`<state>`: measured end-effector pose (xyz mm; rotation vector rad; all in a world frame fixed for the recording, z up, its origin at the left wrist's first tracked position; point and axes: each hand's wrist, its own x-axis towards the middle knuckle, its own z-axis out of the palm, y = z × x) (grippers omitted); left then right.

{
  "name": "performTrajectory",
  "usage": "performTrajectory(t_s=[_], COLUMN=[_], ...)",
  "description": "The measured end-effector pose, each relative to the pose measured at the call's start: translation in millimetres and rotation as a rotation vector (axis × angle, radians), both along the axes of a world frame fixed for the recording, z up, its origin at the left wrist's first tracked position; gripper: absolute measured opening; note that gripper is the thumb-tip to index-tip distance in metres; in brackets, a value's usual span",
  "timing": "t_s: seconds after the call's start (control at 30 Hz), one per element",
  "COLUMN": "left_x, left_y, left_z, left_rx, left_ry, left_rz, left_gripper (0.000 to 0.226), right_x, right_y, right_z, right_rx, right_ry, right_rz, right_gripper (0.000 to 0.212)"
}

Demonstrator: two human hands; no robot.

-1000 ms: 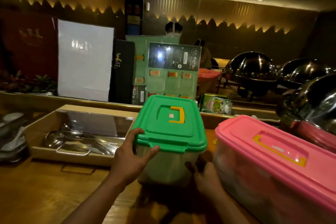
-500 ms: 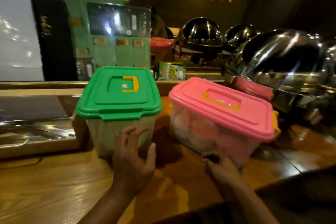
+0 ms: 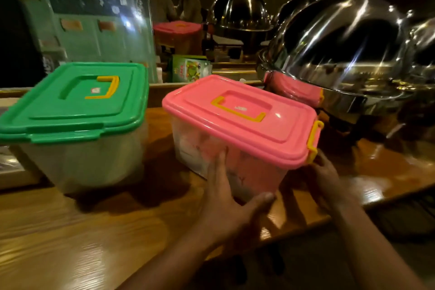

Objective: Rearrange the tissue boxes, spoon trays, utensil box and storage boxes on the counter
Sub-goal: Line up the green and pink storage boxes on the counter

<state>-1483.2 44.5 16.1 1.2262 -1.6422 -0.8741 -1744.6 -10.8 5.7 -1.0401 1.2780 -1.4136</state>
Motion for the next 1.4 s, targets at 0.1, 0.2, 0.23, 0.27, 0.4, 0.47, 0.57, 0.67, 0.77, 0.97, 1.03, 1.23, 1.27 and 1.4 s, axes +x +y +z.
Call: performTrajectory(t_s=[0.1, 0.2, 0.23, 0.27, 0.4, 0.47, 0.57, 0.67, 0.77, 0.97, 1.03, 1.23, 1.27, 1.4], left_x=[-33.3, -62.3, -68.7, -72.4, -64.4, -45.5, -14.1, 9.1, 23.8, 16.9, 21.6, 28.5, 29.1, 36.1], left_y=[5.1, 2.5, -1.5, -6.8, -31.4, -45.8, -66.8, -83.7, -98.1, -123.3, -130.4, -149.5, -152.9, -164.2], left_z=[-5.3, -12.8, -16.6, -20.4, -32.0, -38.0, -35.6, -24.6, -18.2, -13.2, -13.7, -11.9, -11.3, -11.3], left_rx=[0.046, 0.058, 0.051, 0.04, -0.08, -0.134, -0.185, -0.146, -0.033, 0.093, 0.116, 0.094, 0.098, 0.12], left_ry=[-0.038, 0.017, 0.062, 0.12, 0.212, 0.219, 0.183, 0.228, 0.267, 0.375, 0.42, 0.418, 0.421, 0.435], left_rz=[0.067, 0.146, 0.169, 0.178, 0.235, 0.245, 0.284, 0.286, 0.204, 0.176, 0.148, 0.12, 0.114, 0.095], left_gripper=[0.154, 0.167, 0.17, 0.174, 0.171, 0.15, 0.124, 0.108, 0.107, 0.099, 0.092, 0.087, 0.086, 0.081], right_x=[-21.8, -31.8, -28.6, -25.2, -10.2, -4.6, 8.5, 20.2, 26.3, 21.6, 22.1, 31.7, 32.5, 35.2], right_y=[-25.3, -47.9, -50.2, -52.6, -58.7, -57.3, -54.2, -55.3, -63.7, -86.8, -93.0, -108.1, -110.4, -118.7], right_z=[-6.1, -10.9, -9.9, -10.9, -24.6, -26.6, -30.8, -40.6, -42.2, -35.7, -36.3, -36.5, -35.1, -29.6], right_rx=[0.008, -0.037, -0.061, -0.09, -0.21, -0.229, -0.221, -0.214, -0.18, -0.059, -0.04, -0.036, -0.049, -0.082], right_ry=[0.061, 0.107, 0.144, 0.179, 0.211, 0.191, 0.273, 0.336, 0.344, 0.458, 0.498, 0.486, 0.486, 0.499], right_rz=[0.113, 0.239, 0.26, 0.279, 0.318, 0.323, 0.253, 0.197, 0.142, 0.09, 0.07, 0.052, 0.056, 0.076], right_gripper=[0.083, 0.086, 0.073, 0.06, 0.087, 0.103, 0.08, 0.061, 0.056, 0.068, 0.071, 0.052, 0.051, 0.049])
